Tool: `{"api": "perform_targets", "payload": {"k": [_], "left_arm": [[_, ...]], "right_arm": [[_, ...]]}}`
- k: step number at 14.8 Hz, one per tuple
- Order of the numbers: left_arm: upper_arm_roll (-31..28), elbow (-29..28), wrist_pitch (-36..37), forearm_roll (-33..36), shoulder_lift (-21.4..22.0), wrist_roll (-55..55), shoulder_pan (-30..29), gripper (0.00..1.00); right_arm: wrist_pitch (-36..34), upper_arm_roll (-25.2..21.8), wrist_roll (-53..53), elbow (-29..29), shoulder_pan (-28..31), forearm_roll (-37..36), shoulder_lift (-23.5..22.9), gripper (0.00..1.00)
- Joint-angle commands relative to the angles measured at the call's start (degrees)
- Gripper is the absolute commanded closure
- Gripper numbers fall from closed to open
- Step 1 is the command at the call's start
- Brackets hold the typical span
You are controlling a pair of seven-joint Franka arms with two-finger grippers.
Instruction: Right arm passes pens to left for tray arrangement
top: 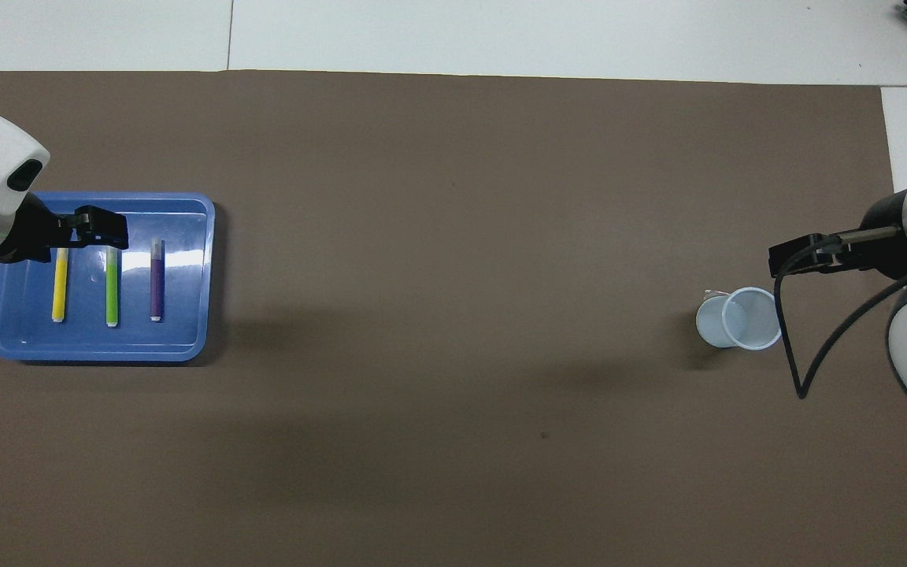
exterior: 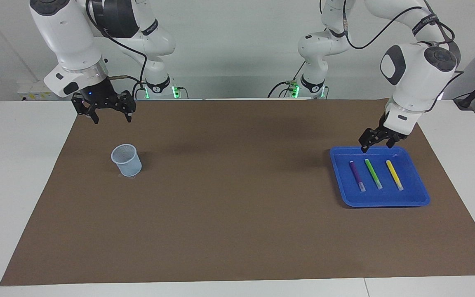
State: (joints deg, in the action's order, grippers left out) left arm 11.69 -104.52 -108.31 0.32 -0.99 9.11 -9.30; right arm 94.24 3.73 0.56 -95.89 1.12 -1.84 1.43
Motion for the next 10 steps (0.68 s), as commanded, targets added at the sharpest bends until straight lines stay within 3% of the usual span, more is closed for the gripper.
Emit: {"api": "perform_targets", "payload": {"k": [1, 5, 10], "left_arm": [[-0.4, -0.4, 4.7, -1.4, 3.7, 0.6, 0.2, 0.00], [-1.1, 3.8, 14.0, -1.6, 5.3, 0.6, 0.9, 0.00], [-6.7, 5.1, 15.8, -1.6, 6.9, 0.5, 7.6, 0.00]], "right_arm": [[-0.1, 0.4, 1.1, -1.0, 0.8, -0.1, 1.1, 0.00], [-0.1, 0.4, 1.1, -1.0, 0.8, -0.1, 1.1, 0.00], [-0.1, 0.4, 1.1, -1.0, 0.8, -0.1, 1.1, 0.00]]}}
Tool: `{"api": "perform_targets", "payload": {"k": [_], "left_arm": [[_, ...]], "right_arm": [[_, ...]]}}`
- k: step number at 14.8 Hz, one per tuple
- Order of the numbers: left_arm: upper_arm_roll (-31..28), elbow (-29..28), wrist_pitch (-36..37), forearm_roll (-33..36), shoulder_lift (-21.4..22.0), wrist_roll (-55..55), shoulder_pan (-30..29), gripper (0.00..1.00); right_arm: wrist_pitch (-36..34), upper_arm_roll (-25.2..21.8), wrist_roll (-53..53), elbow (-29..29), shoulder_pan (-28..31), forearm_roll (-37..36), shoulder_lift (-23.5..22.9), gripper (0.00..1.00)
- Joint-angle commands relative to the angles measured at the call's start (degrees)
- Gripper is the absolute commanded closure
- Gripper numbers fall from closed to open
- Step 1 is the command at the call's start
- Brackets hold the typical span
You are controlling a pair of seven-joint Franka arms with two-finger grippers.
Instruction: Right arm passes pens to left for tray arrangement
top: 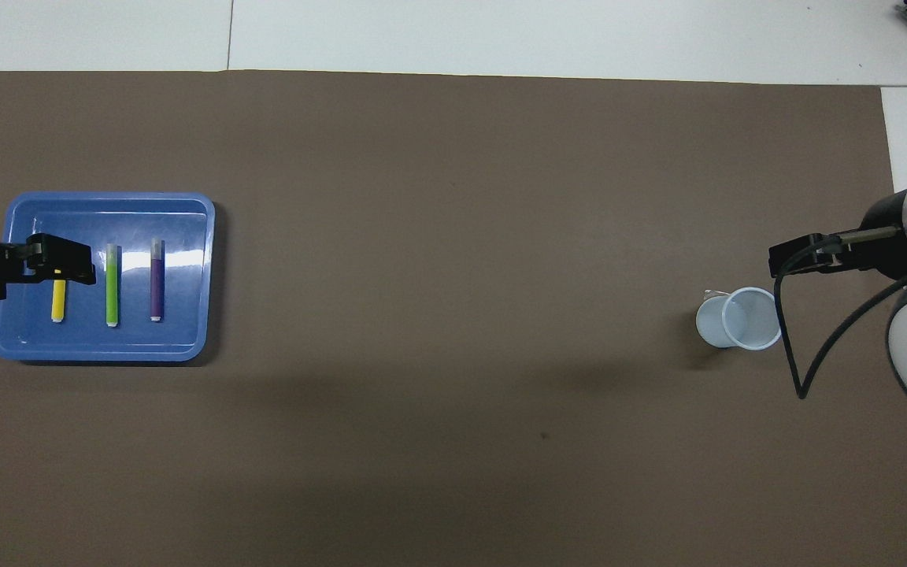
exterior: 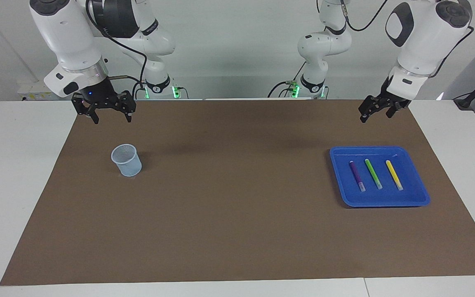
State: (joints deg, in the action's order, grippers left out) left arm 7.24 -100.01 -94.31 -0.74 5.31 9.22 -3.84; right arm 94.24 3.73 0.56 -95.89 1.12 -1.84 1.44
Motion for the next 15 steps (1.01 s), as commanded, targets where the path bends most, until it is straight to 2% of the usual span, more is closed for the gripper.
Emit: {"api": "perform_targets", "payload": {"k": [1, 3, 5, 6, 15], "left_arm": [[-2.4, 2.2, 3.5, -0.6, 0.9, 0.1, 2.2, 0.00], [-3.1, 5.1, 7.6, -0.6, 0.8, -0.3, 2.9, 0.00], [-7.9, 6.8, 10.7, -0.5, 0.8, -0.2, 8.7, 0.00], [-8.4, 6.9, 11.4, -0.5, 0.9, -0.2, 9.1, 0.00], [-8.9, 2.0, 7.0, -0.6, 2.9, 0.2, 8.5, 0.00]], "right_arm": [[-0.1, 0.4, 1.1, -1.0, 0.8, -0.1, 1.1, 0.00], [-0.1, 0.4, 1.1, -1.0, 0.8, -0.1, 1.1, 0.00], [-0.1, 0.4, 1.1, -1.0, 0.8, -0.1, 1.1, 0.00], [-0.1, 0.4, 1.1, -1.0, 0.8, -0.1, 1.1, 0.00], [-0.1, 0.4, 1.1, -1.0, 0.8, -0.1, 1.1, 0.00]]}}
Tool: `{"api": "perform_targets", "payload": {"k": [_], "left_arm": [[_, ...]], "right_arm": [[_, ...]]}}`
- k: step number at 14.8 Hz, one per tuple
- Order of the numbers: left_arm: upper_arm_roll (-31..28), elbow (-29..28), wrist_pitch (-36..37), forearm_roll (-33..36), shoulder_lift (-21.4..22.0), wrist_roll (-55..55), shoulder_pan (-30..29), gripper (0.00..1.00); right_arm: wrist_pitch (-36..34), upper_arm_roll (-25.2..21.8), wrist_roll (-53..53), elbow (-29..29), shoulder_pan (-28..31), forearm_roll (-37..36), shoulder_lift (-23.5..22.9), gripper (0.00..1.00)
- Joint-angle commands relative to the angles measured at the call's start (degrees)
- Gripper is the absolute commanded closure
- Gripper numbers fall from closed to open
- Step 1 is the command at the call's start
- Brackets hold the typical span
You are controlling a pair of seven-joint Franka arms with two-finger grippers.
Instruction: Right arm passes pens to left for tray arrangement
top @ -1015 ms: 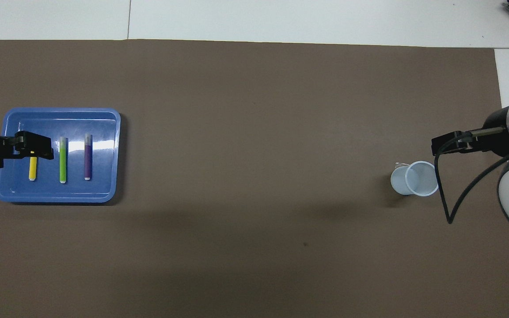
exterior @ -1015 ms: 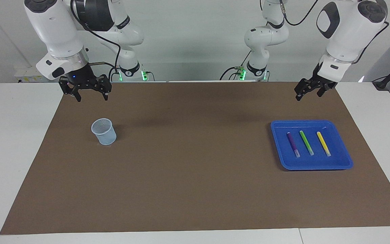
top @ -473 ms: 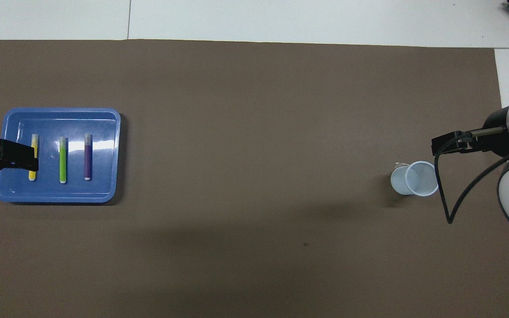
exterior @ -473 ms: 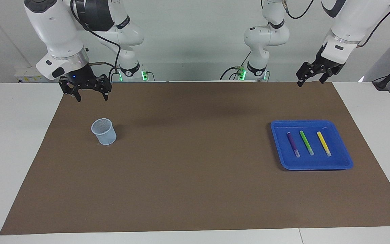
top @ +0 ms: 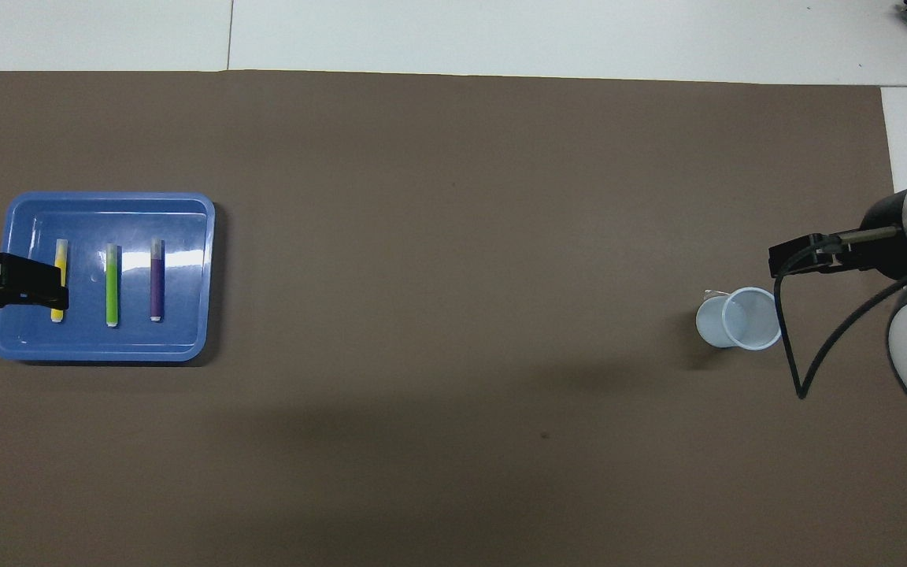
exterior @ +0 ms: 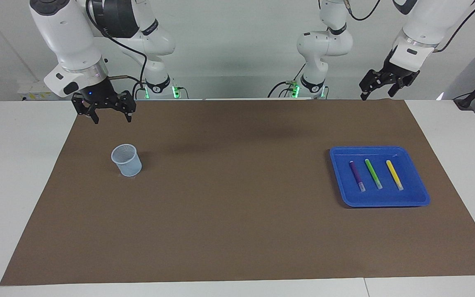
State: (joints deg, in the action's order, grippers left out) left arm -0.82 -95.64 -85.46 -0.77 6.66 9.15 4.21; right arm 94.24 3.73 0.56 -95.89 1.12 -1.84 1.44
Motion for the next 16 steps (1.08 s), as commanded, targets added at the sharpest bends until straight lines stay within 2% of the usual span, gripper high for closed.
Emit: {"api": "perform_targets", "payload": {"k": [1, 16], "left_arm": [[-0.7, -3.4, -2.6, -0.6, 1.7, 0.3, 0.1, 0.00], [0.1, -3.1, -1.9, -0.6, 2.0, 0.0, -1.4, 0.00]], "right_arm": [[-0.1, 0.4, 1.1, -1.0, 0.8, -0.1, 1.1, 0.00], [-0.1, 0.4, 1.1, -1.0, 0.8, -0.1, 1.1, 0.00]]}}
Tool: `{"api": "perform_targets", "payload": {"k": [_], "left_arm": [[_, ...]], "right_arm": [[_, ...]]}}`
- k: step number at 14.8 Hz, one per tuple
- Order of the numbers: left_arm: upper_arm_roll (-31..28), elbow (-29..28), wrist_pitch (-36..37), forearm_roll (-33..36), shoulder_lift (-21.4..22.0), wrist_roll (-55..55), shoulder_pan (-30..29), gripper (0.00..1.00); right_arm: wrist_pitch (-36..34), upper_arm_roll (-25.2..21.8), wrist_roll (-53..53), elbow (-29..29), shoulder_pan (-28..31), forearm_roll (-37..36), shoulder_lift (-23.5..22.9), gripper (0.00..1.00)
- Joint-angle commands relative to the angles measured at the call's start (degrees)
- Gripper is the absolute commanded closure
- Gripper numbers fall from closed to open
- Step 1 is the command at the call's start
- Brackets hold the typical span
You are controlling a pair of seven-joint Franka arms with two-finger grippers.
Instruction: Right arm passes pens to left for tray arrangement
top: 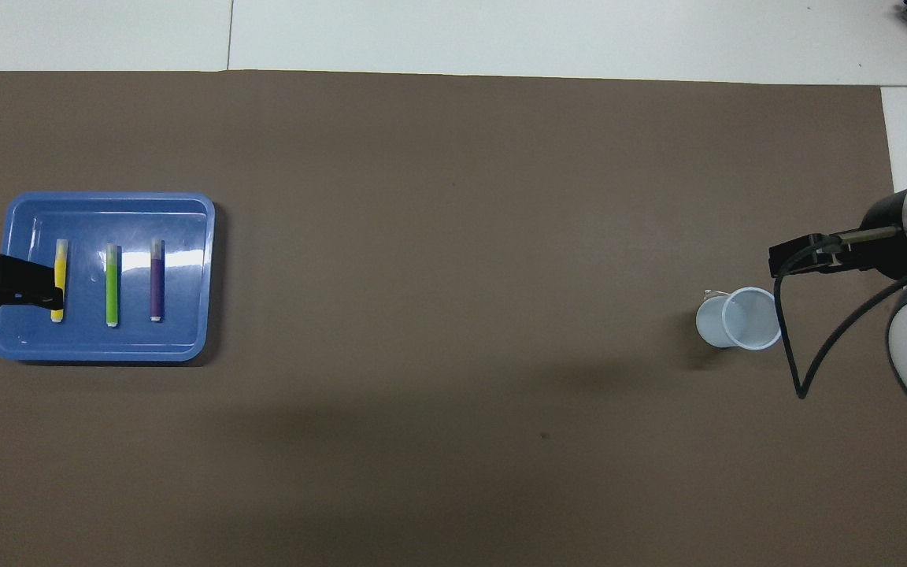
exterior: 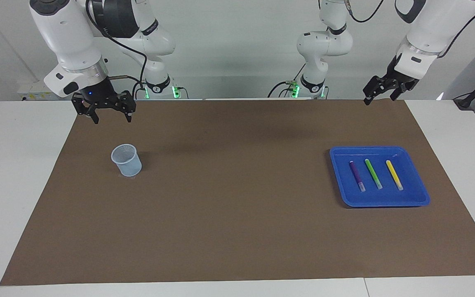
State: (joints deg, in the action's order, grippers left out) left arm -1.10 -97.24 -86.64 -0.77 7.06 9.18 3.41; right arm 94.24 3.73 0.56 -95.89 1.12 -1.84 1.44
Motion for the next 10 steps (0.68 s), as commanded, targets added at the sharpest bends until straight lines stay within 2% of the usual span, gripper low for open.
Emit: {"api": "perform_targets", "payload": {"k": [1, 10], "left_arm": [[0.4, -1.5, -0.7, -0.6, 1.6, -0.1, -0.7, 0.00], [0.4, -0.8, -1.3, -0.6, 1.3, -0.1, -0.6, 0.00]], "right_arm": [[-0.1, 0.4, 1.1, -1.0, 0.8, -0.1, 1.1, 0.00], [-0.1, 0.4, 1.1, -1.0, 0.8, -0.1, 1.1, 0.00]]}}
